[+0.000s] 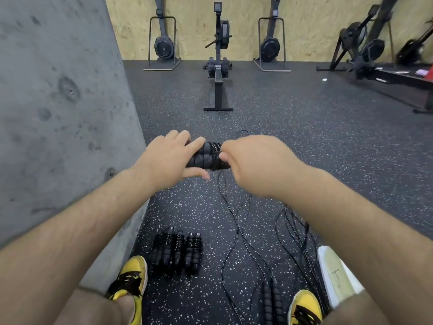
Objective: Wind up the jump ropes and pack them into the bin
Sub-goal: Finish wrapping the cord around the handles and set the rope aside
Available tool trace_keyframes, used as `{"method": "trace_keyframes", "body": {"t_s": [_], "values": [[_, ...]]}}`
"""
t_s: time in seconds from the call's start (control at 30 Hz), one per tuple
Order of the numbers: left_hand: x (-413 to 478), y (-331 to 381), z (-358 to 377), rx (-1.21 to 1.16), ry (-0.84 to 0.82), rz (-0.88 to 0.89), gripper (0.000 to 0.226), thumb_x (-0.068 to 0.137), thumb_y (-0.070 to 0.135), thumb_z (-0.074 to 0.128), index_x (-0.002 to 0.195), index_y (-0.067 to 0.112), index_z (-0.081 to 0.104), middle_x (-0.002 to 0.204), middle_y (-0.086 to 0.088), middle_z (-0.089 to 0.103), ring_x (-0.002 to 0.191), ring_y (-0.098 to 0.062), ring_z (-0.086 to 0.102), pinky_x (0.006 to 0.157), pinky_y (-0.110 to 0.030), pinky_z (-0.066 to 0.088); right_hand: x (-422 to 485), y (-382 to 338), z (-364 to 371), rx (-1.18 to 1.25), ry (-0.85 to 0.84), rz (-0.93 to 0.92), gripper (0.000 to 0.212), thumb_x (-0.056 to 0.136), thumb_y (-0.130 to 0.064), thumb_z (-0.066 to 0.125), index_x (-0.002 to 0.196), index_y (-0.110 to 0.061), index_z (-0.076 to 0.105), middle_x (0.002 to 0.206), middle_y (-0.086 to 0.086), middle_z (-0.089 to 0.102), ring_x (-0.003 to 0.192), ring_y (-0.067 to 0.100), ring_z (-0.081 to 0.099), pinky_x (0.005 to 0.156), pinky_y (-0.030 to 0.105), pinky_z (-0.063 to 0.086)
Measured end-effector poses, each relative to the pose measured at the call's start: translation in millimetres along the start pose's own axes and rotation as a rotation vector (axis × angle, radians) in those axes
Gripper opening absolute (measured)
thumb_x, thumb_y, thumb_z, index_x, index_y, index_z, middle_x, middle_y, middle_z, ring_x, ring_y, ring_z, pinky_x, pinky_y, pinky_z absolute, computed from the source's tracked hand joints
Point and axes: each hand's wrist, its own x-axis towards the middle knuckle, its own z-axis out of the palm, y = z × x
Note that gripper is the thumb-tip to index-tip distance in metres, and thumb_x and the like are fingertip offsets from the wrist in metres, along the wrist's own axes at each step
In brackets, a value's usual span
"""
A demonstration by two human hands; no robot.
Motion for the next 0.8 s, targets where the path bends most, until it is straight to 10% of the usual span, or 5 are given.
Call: {"method": "trace_keyframes", "body": {"t_s": [0.17,0.4,0.57,0.8], "values": [[-7,6,-4,-0.192,0.012,0.144,0.093,0.079,0.093,0.027,0.129,0.020,0.054,0.099,-0.004,0.056,0.083,-0.029,0.056,0.067,-0.046,0.055,12,34,9,0.041,0.091,-0.098,0.026,0.105,-0.034,0.037,0.114,-0.028,0.061,0.104,-0.007,0.062,0.096,0.022,0.062,0.073,0.034,0.048],[-19,23,-37,-0.592,-0.039,0.169,0.086,0.078,0.084,0.054,0.137,0.022,0.051,0.103,0.008,0.052,0.095,-0.011,0.050,0.085,-0.035,0.048,25,62,35,0.315,0.149,-0.106,0.027,0.102,-0.045,0.042,0.098,-0.030,0.064,0.088,-0.014,0.057,0.085,0.011,0.054,0.073,0.032,0.044],[-25,34,-52,-0.858,0.036,0.090,0.065,0.088,0.061,0.059,0.144,0.032,0.042,0.117,0.007,0.058,0.111,-0.011,0.056,0.095,-0.030,0.045,26,44,52,0.865,-0.031,0.098,0.026,0.095,0.005,0.049,0.085,-0.018,0.055,0.077,-0.008,0.054,0.068,0.008,0.050,0.067,0.021,0.042],[-19,1,-30,-0.296,0.044,-0.013,0.088,0.089,0.069,0.040,0.153,0.009,0.032,0.121,-0.010,0.051,0.110,-0.032,0.054,0.093,-0.048,0.050,18,-17,68,0.881,-0.221,0.205,0.034,0.108,-0.031,0.030,0.103,-0.014,0.059,0.078,-0.004,0.055,0.066,0.009,0.052,0.055,0.022,0.041]]}}
